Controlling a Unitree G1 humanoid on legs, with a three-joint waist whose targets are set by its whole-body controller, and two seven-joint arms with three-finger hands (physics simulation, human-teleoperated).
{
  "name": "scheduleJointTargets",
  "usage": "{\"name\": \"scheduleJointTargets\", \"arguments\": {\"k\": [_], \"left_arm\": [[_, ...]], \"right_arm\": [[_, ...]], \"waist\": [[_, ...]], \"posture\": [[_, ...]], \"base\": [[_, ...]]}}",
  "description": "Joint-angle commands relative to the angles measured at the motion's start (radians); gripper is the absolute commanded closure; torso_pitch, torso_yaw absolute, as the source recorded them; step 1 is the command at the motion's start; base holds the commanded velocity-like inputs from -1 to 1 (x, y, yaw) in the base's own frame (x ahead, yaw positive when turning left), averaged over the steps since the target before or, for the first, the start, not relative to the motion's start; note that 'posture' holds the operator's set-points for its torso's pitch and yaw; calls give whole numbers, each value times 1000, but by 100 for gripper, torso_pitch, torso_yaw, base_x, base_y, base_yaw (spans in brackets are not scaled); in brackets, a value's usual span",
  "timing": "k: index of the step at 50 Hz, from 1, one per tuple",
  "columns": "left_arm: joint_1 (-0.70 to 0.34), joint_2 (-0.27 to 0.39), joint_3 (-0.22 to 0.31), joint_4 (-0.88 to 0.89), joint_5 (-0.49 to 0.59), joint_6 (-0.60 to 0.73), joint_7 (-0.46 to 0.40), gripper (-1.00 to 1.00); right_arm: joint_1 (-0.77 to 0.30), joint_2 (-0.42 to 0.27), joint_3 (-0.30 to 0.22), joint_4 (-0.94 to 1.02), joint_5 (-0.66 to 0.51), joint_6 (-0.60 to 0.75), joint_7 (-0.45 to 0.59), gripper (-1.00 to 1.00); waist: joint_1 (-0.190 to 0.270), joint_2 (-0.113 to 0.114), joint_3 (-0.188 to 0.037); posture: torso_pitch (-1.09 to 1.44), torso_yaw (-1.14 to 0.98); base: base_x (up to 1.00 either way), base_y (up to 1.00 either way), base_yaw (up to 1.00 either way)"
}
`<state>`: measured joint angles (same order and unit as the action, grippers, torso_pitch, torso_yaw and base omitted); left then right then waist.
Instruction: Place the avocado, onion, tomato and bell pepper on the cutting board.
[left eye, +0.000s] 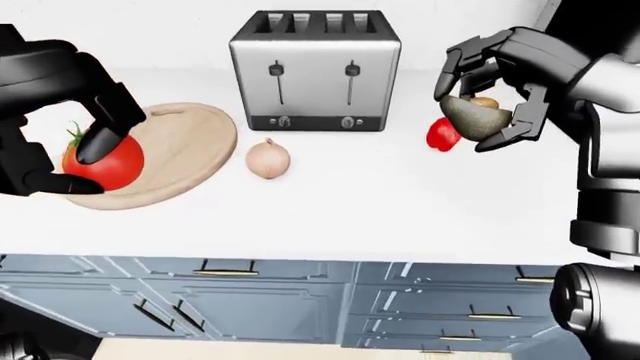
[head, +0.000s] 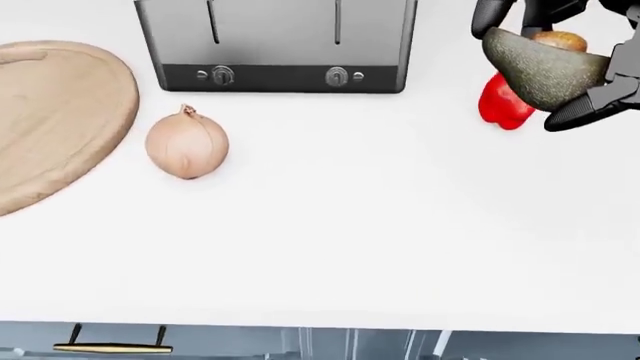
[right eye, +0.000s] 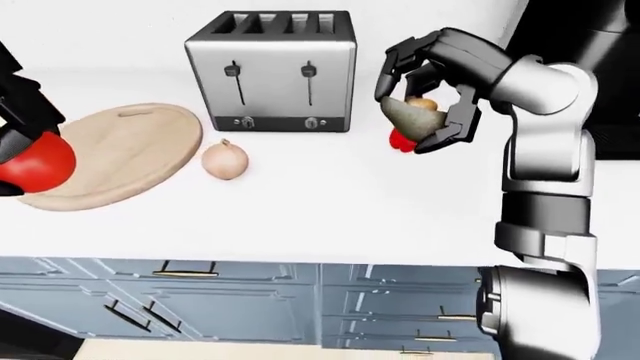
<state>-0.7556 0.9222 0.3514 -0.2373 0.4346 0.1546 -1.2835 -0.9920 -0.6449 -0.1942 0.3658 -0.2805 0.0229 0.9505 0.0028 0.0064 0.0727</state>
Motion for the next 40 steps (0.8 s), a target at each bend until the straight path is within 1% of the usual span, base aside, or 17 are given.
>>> {"name": "scheduleJointTargets", "arguments": {"k": [1, 4, 5, 6, 9, 10, 12, 17, 21, 24, 26, 27, 28, 29, 31, 33, 40], "left_arm": [[-22, 15, 16, -11, 1, -8, 19, 100], [-23, 18, 17, -11, -1, -8, 18, 100], [-28, 20, 15, -7, -2, -7, 18, 100], [-32, 21, 13, -5, -2, -7, 18, 100], [-51, 28, 8, 8, -3, -7, 19, 100], [-57, 31, 7, 13, -4, -8, 20, 100], [-63, 36, 6, 22, -4, -11, 24, 100], [-59, 45, 12, 29, -7, -15, 32, 100], [-56, 51, 17, 30, -11, -14, 36, 100], [-47, 58, 25, 25, -18, -9, 36, 100], [-40, 61, 28, 22, -22, -7, 39, 100], [-37, 62, 28, 23, -23, -8, 42, 100], [-33, 63, 29, 23, -24, -9, 43, 100], [-30, 63, 29, 22, -26, -8, 44, 100], [-30, 65, 28, 22, -27, -7, 45, 100], [-30, 68, 29, 22, -29, -6, 44, 100], [-33, 78, 29, 31, -36, -9, 47, 100]], "right_arm": [[-32, -14, -15, -26, 11, -12, -16, 100], [-33, -16, -16, -30, 12, -13, -8, 100], [-37, -17, -15, -27, 12, -13, -8, 100], [-39, -18, -16, -28, 13, -11, -5, 100], [-36, -18, -17, -34, 16, -10, 0, 100], [-35, -19, -18, -34, 16, -12, 1, 100], [-36, -21, -19, -37, 19, -9, 4, 100], [-35, -22, -19, -40, 23, -5, 8, 100], [-40, -23, -19, -40, 25, -6, 9, 100], [-36, -23, -20, -50, 27, -1, 13, 100], [-35, -21, -20, -55, 27, 10, 14, 100], [-38, -20, -20, -51, 29, 0, 10, 100], [-43, -17, -19, -44, 27, 3, 2, 100], [-40, -18, -19, -47, 30, -2, 5, 100], [-36, -16, -21, -51, 34, 2, 6, 100], [-42, -17, -23, -53, 42, 3, 5, 100], [-53, -19, -16, -48, 46, -10, 0, 100]], "waist": [[1, 4, -19], [20, -41, -29], [24, -41, -23], [20, -27, -22], [16, -21, -30], [11, -12, -48], [3, 7, -36], [-9, 37, -32], [-13, 22, -31], [-10, -22, -29], [-10, -12, -30], [-6, -24, -6], [-12, -25, -24], [-11, -19, -31], [-13, -9, -29], [-20, 16, -28], [-20, 6, -36]], "posture": [[0, 0], [0, 0], [0, 0], [0, 0], [0, 0], [0, 0], [0, 0], [0, 0], [0, 0], [0, 0], [0, 0], [0, 0], [0, 0], [0, 0], [0, 0], [0, 0], [0, 0]], "base": [[0, 0, 0], [0, 0, 0], [0, 0, 0], [0, 0, 0], [3, 0, 0], [5, 0, 0], [7, 0, 0], [12, 0, 0], [14, 0, 0], [17, 0, 0], [17, 2, 0], [0, 0, 0], [0, 0, 0], [0, 0, 0], [0, 0, 0], [0, 0, 0], [0, 0, 0]]}}
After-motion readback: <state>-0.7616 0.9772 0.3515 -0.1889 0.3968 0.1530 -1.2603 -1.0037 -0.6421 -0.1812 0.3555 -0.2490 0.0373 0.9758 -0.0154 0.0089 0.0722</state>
